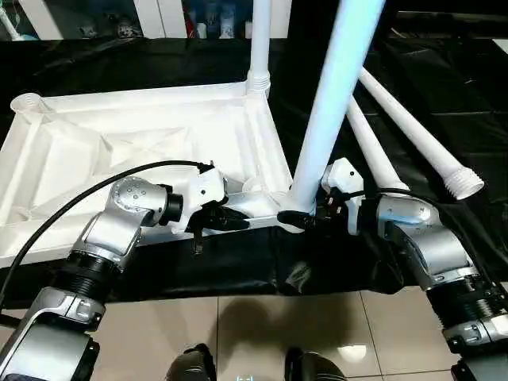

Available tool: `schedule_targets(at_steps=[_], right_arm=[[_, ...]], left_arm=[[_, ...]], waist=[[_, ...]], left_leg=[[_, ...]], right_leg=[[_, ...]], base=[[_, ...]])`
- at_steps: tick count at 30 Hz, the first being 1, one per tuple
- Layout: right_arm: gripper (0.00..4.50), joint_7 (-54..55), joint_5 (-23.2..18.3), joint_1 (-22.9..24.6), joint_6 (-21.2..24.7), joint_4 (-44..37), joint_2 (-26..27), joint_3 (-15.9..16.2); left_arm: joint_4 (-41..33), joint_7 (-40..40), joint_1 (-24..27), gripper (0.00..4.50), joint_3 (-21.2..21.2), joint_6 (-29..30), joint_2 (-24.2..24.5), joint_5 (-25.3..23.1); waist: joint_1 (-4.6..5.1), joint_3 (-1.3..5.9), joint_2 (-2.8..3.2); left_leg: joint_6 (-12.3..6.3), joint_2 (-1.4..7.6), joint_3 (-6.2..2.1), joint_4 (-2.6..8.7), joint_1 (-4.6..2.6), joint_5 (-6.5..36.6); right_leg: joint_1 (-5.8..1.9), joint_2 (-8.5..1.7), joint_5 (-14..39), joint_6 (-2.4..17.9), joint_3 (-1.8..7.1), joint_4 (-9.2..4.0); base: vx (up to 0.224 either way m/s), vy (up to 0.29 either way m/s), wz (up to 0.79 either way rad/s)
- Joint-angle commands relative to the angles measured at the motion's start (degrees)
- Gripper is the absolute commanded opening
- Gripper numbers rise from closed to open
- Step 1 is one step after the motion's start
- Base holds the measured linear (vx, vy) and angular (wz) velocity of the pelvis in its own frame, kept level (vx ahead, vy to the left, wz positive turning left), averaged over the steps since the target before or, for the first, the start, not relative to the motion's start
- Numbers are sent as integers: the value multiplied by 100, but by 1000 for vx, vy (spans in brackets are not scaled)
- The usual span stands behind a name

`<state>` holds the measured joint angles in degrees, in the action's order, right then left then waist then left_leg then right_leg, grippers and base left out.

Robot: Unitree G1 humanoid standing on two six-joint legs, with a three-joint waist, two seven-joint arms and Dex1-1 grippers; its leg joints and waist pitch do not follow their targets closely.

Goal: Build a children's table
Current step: Rotate leg to tighten

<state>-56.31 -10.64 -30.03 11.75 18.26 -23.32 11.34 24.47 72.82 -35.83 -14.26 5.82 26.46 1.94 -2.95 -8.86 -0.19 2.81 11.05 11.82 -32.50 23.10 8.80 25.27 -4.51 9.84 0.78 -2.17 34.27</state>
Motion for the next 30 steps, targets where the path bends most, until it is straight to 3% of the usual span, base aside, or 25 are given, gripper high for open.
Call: schedule_targets(at_steps=[1, 8, 14, 15, 16, 17, 19, 24, 26, 30], right_arm=[[276, -84, 43, -10, -22, 60, -2, 45], [274, 210, -5, 81, 16, 148, 167, -91], [274, 1979, -64, 86, 232, 575, 1045, -710], [274, 2741, 53, 68, 121, 813, 1353, -870], [274, 2984, 115, 58, 72, 902, 1434, -902], [274, 2984, 115, 58, 72, 902, 1434, -902], [274, 3938, 243, -24, -321, 1382, 1849, -1069], [274, 5126, 266, -308, -921, 2142, 2461, -1366], [274, 5410, 311, -412, -1025, 2327, 2603, -1441], [274, 5376, 305, -554, -1346, 2647, 2852, -1495]], left_arm=[[-264, 187, -11, 0, 9, -75, -85, 295], [-166, 6, -30, 0, 3, -29, -134, 197], [582, -1320, -320, 0, 162, 100, -671, -173], [751, -1682, -409, 0, 164, 180, -864, -267], [799, -1793, -439, 0, 154, 208, -920, -307], [799, -1793, -439, 0, 154, 208, -920, -307], [1129, -2491, -643, 0, 195, 328, -1236, -457], [1660, -3416, -916, 0, 165, 303, -1639, -713], [1796, -3532, -962, 0, 149, 253, -1712, -782], [1838, -3517, -967, 0, 113, 189, -1765, -843]], waist=[[8, 464, -48], [11, 455, -45], [60, 444, -58], [70, 449, -60], [85, 442, -49], [90, 453, -58], [112, 456, -30], [103, 462, -40], [107, 448, -34], [117, 440, -56]], left_leg=[[-852, 200, -56, 261, -167, 335], [-778, 203, -62, 268, -167, 459], [-517, 184, -72, 293, -182, 721], [-482, 180, -71, 294, -177, 722], [-401, 184, -68, 305, -188, 785], [-357, 172, -82, 309, -188, 793], [-361, 173, -70, 306, -191, 801], [-358, 155, -70, 313, -204, 912], [-357, 156, -66, 322, -217, 998], [-385, 153, -91, 349, -171, 1133]], right_leg=[[-381, -290, -263, 1718, 229, -196], [-371, -296, -14, 1690, 230, -216], [-355, -310, 546, 1584, 243, -289], [-358, -314, 584, 1563, 244, -288], [-332, -314, 689, 1542, 246, -309], [-356, -317, 735, 1504, 237, -311], [-332, -319, 722, 1466, 247, -325], [-338, -312, 822, 1416, 240, -350], [-314, -306, 890, 1390, 240, -370], [-341, -324, 1094, 1221, 219, -380]], base=[[0, 0, 0], [0, 0, 0], [0, 0, 0], [0, 0, 0], [0, 0, 0], [0, 0, 0], [0, 0, 0], [0, 0, 0], [0, 0, 0], [0, 0, 0]])
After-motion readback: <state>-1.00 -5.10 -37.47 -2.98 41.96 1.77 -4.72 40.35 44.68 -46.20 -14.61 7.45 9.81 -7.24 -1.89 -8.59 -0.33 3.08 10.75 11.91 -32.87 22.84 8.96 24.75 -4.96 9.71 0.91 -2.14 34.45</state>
